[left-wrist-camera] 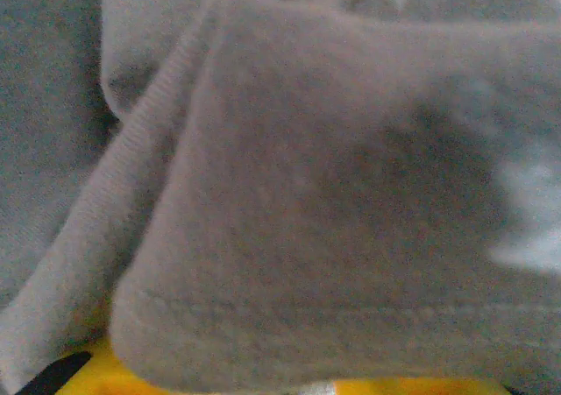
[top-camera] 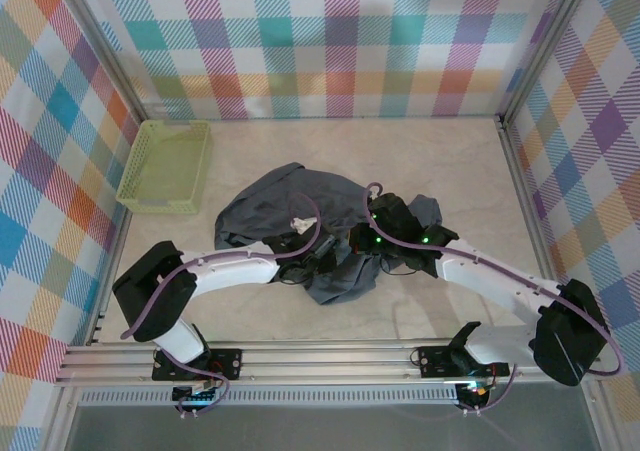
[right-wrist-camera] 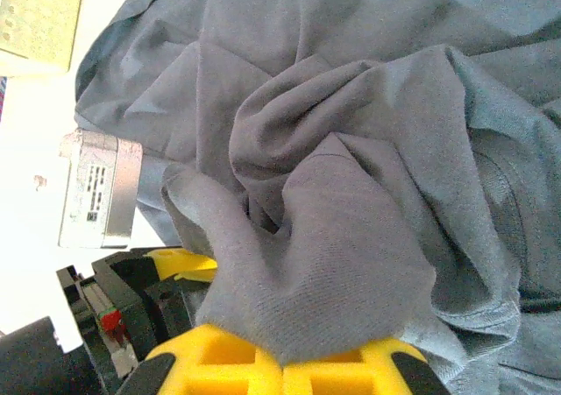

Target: Fold the inside-out t-shirt

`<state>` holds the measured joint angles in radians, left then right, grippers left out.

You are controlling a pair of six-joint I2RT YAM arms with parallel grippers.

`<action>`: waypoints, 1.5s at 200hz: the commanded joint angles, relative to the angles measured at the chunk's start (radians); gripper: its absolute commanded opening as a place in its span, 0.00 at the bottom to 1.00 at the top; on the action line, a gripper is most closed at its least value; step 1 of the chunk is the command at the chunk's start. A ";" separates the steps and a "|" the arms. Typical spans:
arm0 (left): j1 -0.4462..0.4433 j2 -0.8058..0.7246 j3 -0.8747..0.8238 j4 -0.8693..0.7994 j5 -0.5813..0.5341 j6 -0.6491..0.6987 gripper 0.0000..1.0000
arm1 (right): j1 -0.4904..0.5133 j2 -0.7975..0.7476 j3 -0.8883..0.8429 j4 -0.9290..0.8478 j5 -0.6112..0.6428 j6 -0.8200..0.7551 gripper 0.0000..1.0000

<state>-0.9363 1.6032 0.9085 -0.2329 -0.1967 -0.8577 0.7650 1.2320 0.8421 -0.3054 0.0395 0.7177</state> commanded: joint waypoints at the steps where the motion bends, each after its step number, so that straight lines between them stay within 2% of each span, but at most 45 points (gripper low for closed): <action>1: 0.019 0.024 0.032 0.003 -0.025 -0.006 0.31 | -0.002 -0.023 -0.018 0.023 -0.009 0.003 0.00; 47: 0.024 -0.006 0.028 -0.026 -0.069 0.012 0.11 | -0.001 -0.033 -0.028 -0.006 0.026 0.004 0.00; 80: 0.024 -0.063 0.015 -0.077 -0.095 0.032 0.00 | -0.001 -0.039 -0.027 -0.024 0.054 0.005 0.00; 111: 0.023 -0.144 0.011 -0.143 -0.068 0.064 0.00 | -0.010 -0.008 0.015 -0.097 0.097 0.014 0.00; 146: 0.025 -0.289 0.008 -0.287 -0.005 0.143 0.00 | -0.040 0.027 0.054 -0.116 0.075 -0.020 0.00; 172: 0.038 -0.415 -0.024 -0.352 0.054 0.205 0.00 | -0.052 0.020 0.041 -0.091 0.022 -0.076 0.00; 204: 0.042 -0.482 -0.088 -0.384 0.131 0.227 0.00 | -0.051 -0.043 -0.046 -0.073 -0.088 -0.119 0.00; 227: 0.041 -0.468 -0.181 -0.331 0.194 0.208 0.00 | -0.050 -0.119 -0.125 -0.119 -0.154 -0.097 0.00; 244: 0.039 -0.415 -0.230 -0.293 0.201 0.203 0.00 | -0.049 -0.184 -0.178 -0.156 -0.181 -0.052 0.00; 272: 0.040 -0.323 -0.237 -0.242 0.168 0.221 0.00 | -0.049 -0.253 -0.235 -0.194 -0.198 0.003 0.01; 300: 0.042 -0.263 -0.221 -0.224 0.092 0.226 0.00 | -0.050 -0.257 -0.265 -0.264 -0.127 0.056 0.01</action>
<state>-0.9024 1.3033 0.6788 -0.4614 -0.0273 -0.6529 0.7197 0.9859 0.6029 -0.4778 -0.1398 0.7055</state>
